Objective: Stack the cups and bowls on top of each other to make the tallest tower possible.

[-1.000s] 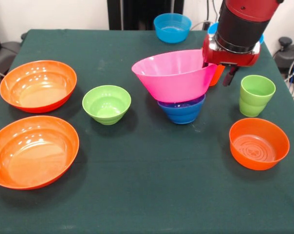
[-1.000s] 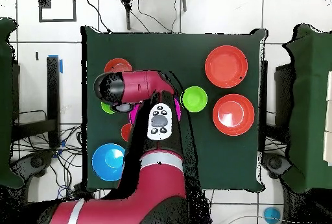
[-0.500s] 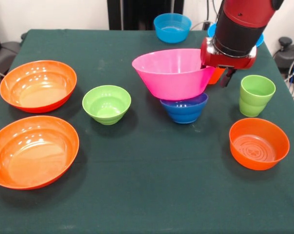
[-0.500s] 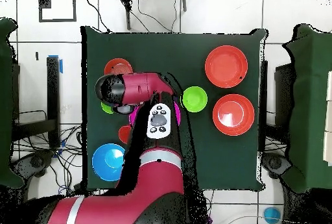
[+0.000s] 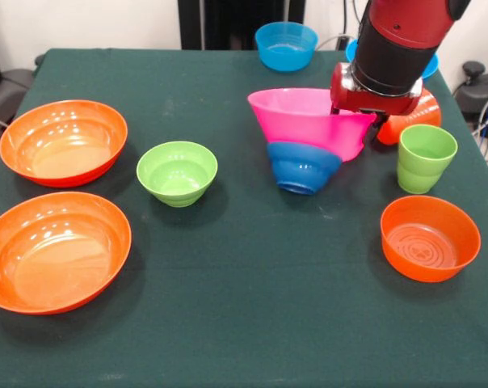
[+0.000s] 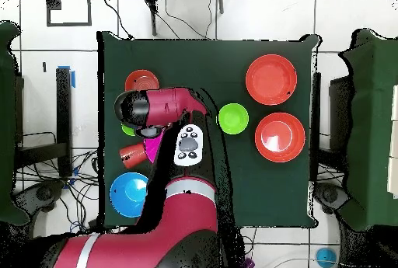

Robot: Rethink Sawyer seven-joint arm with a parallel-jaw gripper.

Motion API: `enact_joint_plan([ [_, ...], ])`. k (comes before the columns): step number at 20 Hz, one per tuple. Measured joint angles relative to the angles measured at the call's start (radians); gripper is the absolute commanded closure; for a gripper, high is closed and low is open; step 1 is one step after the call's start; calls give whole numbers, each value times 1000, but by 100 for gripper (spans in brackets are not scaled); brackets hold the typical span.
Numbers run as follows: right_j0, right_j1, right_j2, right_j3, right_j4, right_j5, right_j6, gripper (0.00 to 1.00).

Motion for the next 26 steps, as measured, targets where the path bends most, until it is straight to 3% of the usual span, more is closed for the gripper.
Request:
enact_joint_plan([
  [18,1,0,-3,0,0,-11,0,0],
  [26,5,-16,-5,46,0,-157,0,0],
])
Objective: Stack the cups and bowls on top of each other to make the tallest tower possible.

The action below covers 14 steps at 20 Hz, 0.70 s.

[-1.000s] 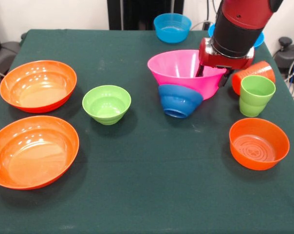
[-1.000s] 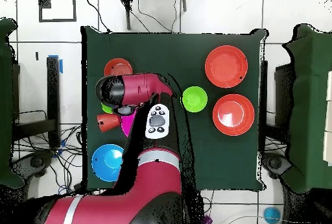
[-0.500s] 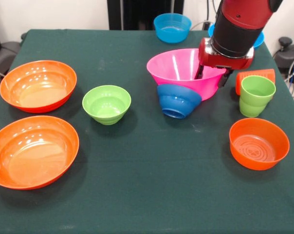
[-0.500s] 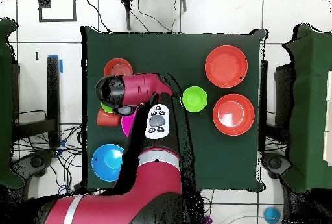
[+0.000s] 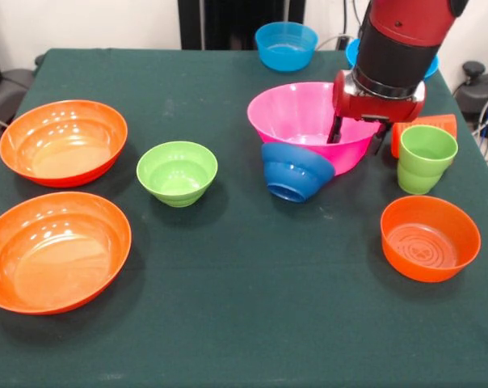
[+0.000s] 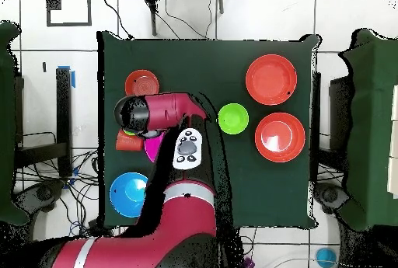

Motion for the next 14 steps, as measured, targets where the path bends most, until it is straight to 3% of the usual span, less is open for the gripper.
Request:
enact_joint_plan([
  [14,-14,-76,-2,92,0,-57,0,0],
])
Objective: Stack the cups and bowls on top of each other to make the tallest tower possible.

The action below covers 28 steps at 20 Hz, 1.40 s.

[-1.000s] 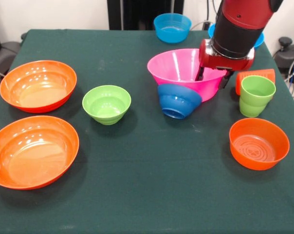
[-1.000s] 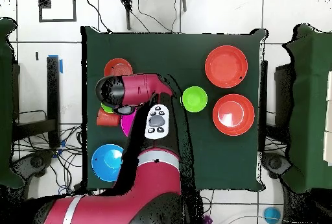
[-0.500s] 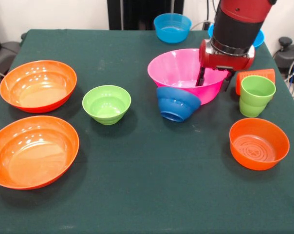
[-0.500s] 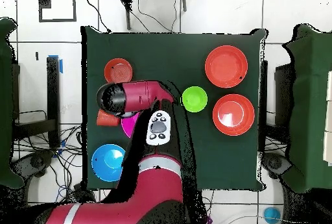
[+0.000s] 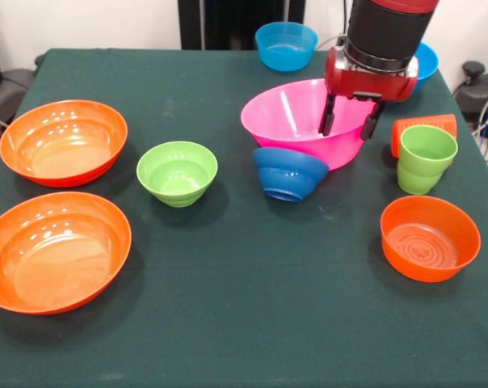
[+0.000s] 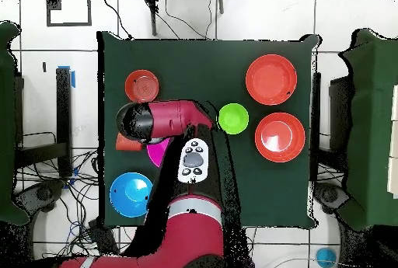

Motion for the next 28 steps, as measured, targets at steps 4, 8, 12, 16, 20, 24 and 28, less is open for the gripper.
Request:
enact_joint_plan([
  [4,1,0,3,28,-1,-54,0,0],
  [8,-4,-5,8,98,-15,-164,0,0],
  [12,-5,-15,8,150,-28,-216,0,0],
  [16,-5,-22,8,187,-35,-223,0,0],
  [20,-5,-22,8,201,-34,-223,0,0],
  [24,-3,-21,7,206,-34,-223,0,0],
  [28,2,-18,6,207,-34,-223,0,0],
])
